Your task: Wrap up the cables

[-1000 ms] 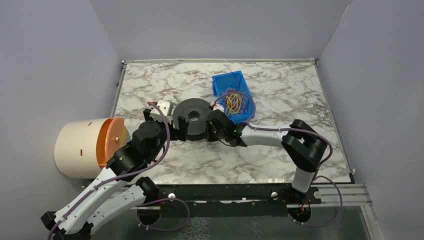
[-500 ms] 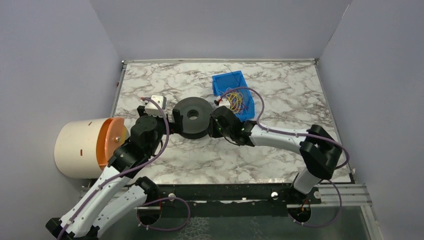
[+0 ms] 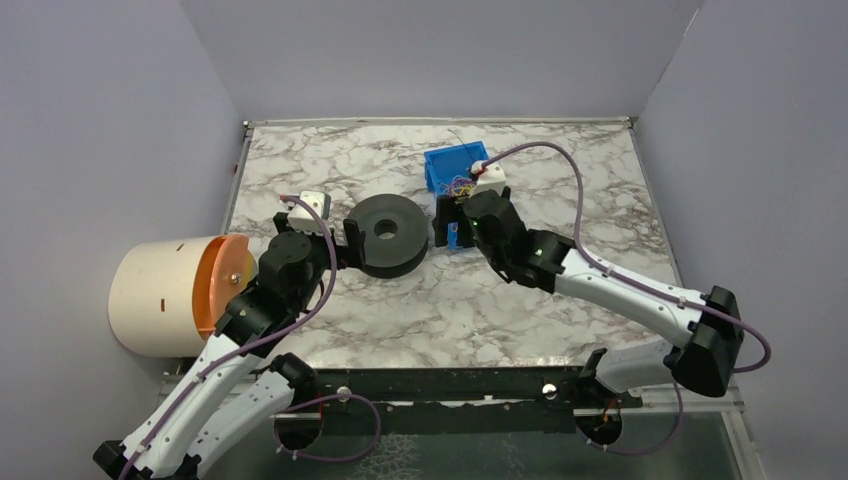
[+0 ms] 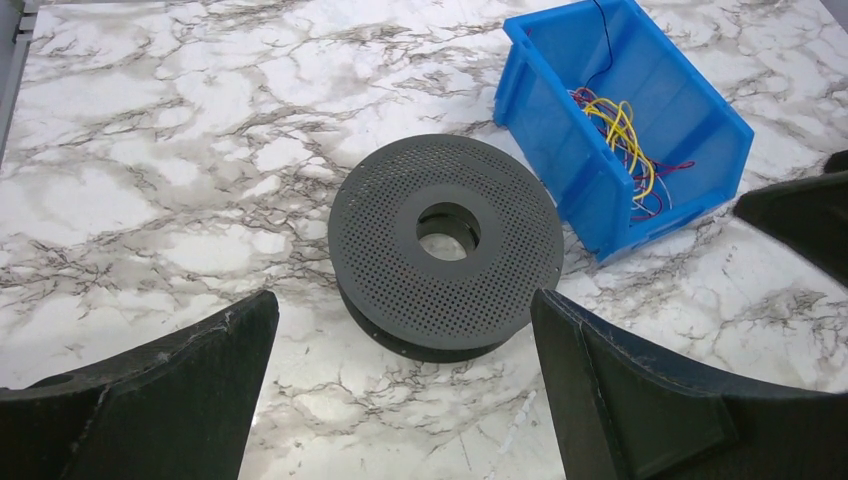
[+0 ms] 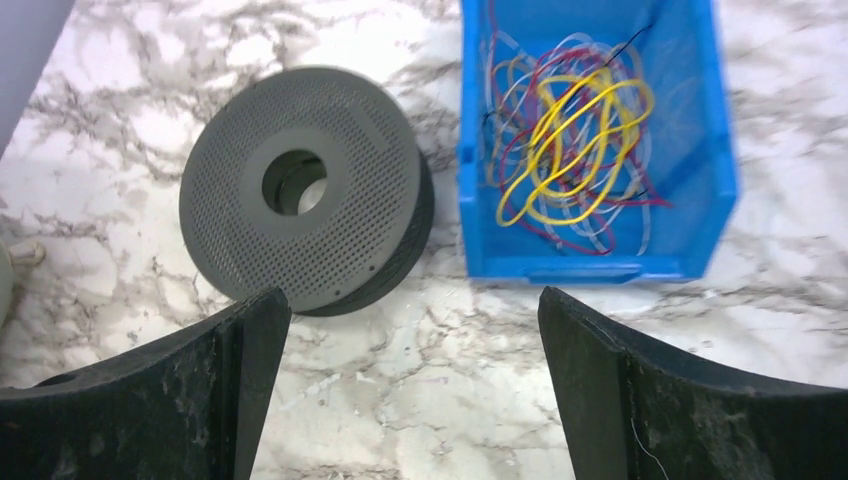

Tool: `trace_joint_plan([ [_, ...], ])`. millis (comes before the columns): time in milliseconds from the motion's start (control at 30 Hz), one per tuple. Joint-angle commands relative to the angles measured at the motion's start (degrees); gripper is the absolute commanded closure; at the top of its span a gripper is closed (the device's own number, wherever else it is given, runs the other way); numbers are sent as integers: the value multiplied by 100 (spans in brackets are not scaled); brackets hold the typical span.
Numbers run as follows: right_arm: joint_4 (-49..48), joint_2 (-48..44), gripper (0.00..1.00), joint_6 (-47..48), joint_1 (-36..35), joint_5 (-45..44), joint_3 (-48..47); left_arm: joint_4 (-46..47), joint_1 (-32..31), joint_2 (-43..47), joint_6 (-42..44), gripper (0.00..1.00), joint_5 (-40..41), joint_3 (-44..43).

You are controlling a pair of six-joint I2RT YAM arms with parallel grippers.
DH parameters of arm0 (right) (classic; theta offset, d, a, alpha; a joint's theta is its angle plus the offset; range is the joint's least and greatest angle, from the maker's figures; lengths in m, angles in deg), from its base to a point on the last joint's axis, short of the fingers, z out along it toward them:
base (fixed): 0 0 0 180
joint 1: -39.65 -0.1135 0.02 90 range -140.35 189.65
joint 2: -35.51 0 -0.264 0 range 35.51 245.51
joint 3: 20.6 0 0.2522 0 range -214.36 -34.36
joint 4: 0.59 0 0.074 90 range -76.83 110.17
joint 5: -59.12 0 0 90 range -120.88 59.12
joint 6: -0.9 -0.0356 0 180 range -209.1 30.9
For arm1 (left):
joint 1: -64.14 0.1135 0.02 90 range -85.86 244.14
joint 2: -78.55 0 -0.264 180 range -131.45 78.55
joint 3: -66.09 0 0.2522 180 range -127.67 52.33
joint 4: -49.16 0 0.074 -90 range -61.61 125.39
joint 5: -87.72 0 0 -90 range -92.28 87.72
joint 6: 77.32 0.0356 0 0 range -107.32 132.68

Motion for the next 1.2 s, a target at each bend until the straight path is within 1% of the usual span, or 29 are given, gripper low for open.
trace_joint_plan([
  [0, 371, -523, 0, 683, 100, -611, -146, 119, 37, 70, -38, 1, 52, 72],
  [100, 619, -800, 0, 822, 146, -695, 1, 116, 42, 81, -30, 1, 46, 90],
  [200, 835, -1203, 0, 792, 308, -694, 371, 120, 39, 74, -14, 1, 50, 103],
  [367, 833, -2087, 0, 752, 1147, -55, 995, 126, 40, 154, 36, 1, 120, 131],
  [400, 871, -2162, 0, 738, 1287, 40, 1056, 133, 36, 183, 51, 1, 131, 144],
  [467, 997, -2193, 0, 625, 1590, 571, 1126, 166, 32, 253, 86, 1, 182, 183],
  [567, 1133, -2096, 0, 489, 1987, 897, 1284, 253, 33, 306, 180, 1, 330, 256],
  [633, 1043, -2112, 0, 391, 2374, 1110, 1461, 292, 38, 277, 221, 1, 489, 289],
  [733, 743, -2154, 0, 142, 3076, 1769, 1630, 333, 42, 135, 284, 1, 678, 349],
  [800, 573, -1998, 0, -53, 3426, 1998, 1712, 320, 41, -13, 293, 1, 763, 350],
  [900, 351, -1778, 0, -220, 3753, 2177, 1808, 319, 41, -262, 291, 1, 771, 339],
  [1000, -22, -1789, 0, -299, 4062, 2027, 2173, 296, 39, -435, 261, 1, 524, 299],
  [1100, -336, -1981, 0, -318, 4303, 2035, 2569, 340, 49, -631, 244, 1, 271, 219],
  [1167, -689, -2285, 0, -11, 4311, 2226, 2764, 260, 54, -890, 29, 1, 110, 33],
])
